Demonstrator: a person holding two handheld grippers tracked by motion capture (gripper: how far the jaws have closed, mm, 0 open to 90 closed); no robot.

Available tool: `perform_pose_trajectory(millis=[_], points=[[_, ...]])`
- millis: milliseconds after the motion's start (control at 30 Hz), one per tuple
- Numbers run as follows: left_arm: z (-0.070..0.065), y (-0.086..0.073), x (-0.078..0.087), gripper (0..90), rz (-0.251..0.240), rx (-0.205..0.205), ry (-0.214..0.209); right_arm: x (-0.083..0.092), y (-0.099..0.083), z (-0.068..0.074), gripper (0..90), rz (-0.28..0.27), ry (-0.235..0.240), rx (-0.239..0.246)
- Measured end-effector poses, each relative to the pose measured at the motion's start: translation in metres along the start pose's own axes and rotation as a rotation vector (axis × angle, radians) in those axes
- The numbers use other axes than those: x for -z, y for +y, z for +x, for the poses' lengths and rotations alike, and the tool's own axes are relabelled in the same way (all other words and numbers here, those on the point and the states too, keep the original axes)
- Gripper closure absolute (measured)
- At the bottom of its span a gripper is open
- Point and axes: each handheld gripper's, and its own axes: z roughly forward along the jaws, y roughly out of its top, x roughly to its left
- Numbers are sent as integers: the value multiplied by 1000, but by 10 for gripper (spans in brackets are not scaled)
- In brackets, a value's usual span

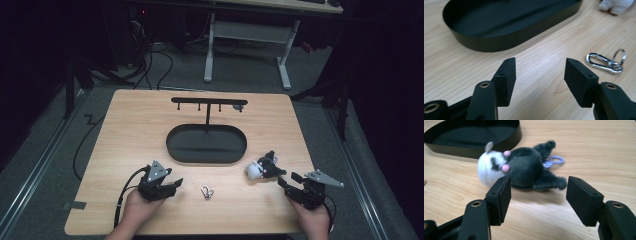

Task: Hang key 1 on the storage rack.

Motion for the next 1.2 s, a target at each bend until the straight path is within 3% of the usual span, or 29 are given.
perform_pose_trajectory(millis=[200, 300, 533, 633, 700, 767, 867, 1200], points=[[3, 1, 1, 428, -26, 1, 7, -5, -1, 11, 382, 11, 5, 59], [1, 0, 2, 432, -38, -25, 11, -5, -1, 13, 383, 11, 6, 89], [0, -3, 8, 429, -50, -33, 16, -6, 1, 15, 446, -15, 23, 113], [3, -7, 14, 428, -57, -22, 27, -12, 4, 15, 754, 12, 45, 118], [4, -9, 18, 429, -64, -15, 36, -16, 4, 14, 868, 41, 49, 120], [5, -10, 19, 429, -68, -11, 40, -22, 4, 10, 900, 61, 38, 115], [6, -15, 25, 429, -61, -13, 51, -29, 6, 5, 900, 90, 2, 111], [9, -30, 41, 428, -53, 9, 87, -63, 22, -14, 900, 113, -66, 113]])
